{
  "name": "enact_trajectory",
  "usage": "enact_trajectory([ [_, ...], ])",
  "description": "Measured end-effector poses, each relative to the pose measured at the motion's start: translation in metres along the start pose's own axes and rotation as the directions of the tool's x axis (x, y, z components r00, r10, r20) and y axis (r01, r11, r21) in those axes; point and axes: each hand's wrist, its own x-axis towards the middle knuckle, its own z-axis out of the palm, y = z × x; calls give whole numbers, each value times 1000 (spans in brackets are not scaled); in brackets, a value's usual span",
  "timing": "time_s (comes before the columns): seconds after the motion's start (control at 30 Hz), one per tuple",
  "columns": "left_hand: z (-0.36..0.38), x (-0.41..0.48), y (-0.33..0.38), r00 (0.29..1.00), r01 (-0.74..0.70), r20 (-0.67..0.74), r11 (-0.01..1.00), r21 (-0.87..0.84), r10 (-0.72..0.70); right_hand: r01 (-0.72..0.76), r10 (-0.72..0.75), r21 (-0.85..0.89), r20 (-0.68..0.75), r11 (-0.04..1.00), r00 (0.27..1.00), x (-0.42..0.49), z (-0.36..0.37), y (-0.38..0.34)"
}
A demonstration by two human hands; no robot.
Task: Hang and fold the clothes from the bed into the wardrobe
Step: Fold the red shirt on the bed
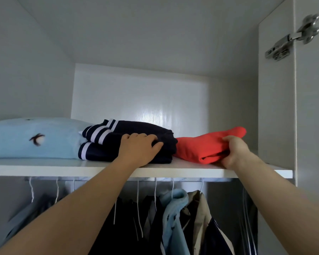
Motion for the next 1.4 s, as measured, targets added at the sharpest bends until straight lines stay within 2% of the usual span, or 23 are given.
enact_trajectory([
  [0.03, 0, 0, 0, 1000, 6, 7, 1000, 0, -6, 87, -98, -94, -127, 992, 987, 3, -1, -2],
  [0.07, 0, 0, 0, 1000, 13, 8, 1000, 2, -13, 202, -258, -240, -229, 949, 939, 3, -4, -5],
  [0.1, 0, 0, 0, 1000, 18, 9, 1000, 8, -18, 319, -459, -452, -244, 833, 854, 1, -8, -8],
  [0.13, 0, 0, 1, 1000, 22, 13, 1000, 14, -22, 418, -652, -658, -148, 626, 743, 0, -12, -9],
  [0.17, -1, 0, 1, 999, 27, 18, 999, 18, -27, 494, -775, -788, 34, 368, 630, -2, -13, -10],
  [0.2, -1, 0, 2, 999, 26, 25, 999, 22, -27, 542, -793, -829, 236, 138, 562, -4, -14, -10],
  [0.23, -2, 0, 3, 999, 26, 30, 999, 24, -27, 584, -726, -812, 412, -17, 551, -5, -13, -10],
  [0.27, -2, 0, 3, 999, 26, 36, 999, 21, -27, 612, -591, -785, 541, -98, 598, -5, -11, -9],
  [0.33, -2, -3, 4, 998, 26, 49, 999, 18, -27, 640, -217, -762, 645, -105, 733, -5, -10, -2],
  [0.37, -2, -3, 5, 999, 23, 49, 1000, 20, -24, 637, -77, -765, 643, -94, 762, -4, -10, 2],
  [0.4, -3, -3, 5, 998, 24, 51, 999, 21, -25, 622, -17, -773, 629, -124, 777, -1, -8, 6],
  [0.53, -4, -3, 6, 998, 29, 54, 999, 26, -31, 548, -7, -773, 580, -321, 814, 6, 10, 17],
  [0.6, -4, -4, 7, 998, 33, 54, 999, 33, -35, 518, 8, -771, 555, -371, 832, 8, 22, 25],
  [0.67, -3, -5, 7, 998, 38, 54, 998, 41, -41, 508, 18, -774, 542, -378, 840, 11, 30, 34],
  [0.83, 0, -2, 6, 996, 55, 71, 997, 57, -59, 572, 73, -766, 579, -295, 812, 33, 42, 44],
  [1.0, 3, 0, 4, 995, 71, 73, 997, 21, -73, 655, 122, -755, 646, -43, 753, 45, 39, 42],
  [1.07, 3, 0, 3, 995, 69, 76, 998, -2, -69, 649, 118, -761, 645, 7, 755, 43, 36, 42],
  [1.13, 4, 0, 3, 995, 70, 79, 997, -13, -69, 634, 84, -773, 630, -32, 772, 39, 34, 43],
  [1.33, 1, -2, 5, 995, 71, 73, 997, -43, -68, 558, -84, -765, 610, -322, 788, 11, 35, 40],
  [1.4, 0, -4, 5, 997, 67, 50, 997, -45, -65, 519, -127, -769, 597, -374, 792, 5, 34, 41],
])
